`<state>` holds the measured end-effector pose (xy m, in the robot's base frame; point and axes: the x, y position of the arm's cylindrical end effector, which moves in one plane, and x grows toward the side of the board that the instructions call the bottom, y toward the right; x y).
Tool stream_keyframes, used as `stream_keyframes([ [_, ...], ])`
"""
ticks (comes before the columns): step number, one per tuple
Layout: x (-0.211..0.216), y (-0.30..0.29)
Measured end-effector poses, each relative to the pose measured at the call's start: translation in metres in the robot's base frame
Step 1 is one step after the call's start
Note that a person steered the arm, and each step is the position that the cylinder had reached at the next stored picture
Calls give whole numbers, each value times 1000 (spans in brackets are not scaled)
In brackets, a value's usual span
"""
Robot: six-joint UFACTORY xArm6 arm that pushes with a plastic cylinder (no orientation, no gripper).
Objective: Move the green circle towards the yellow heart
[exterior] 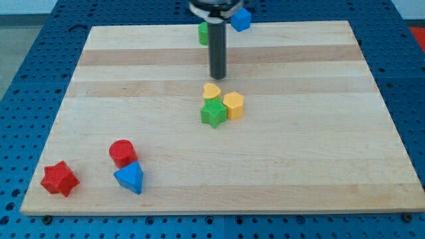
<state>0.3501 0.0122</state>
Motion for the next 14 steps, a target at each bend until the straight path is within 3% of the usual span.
stream_keyframes([
  [1,1,-19],
  [2,-10,-118],
  [3,-68,-199],
  [4,-132,-229],
  [5,-158,-219],
  [6,-158,-197],
  [8,-158,-80],
  [9,-152,-63],
  [11,-100,-46],
  [13,-112,-51],
  [14,-95,-32],
])
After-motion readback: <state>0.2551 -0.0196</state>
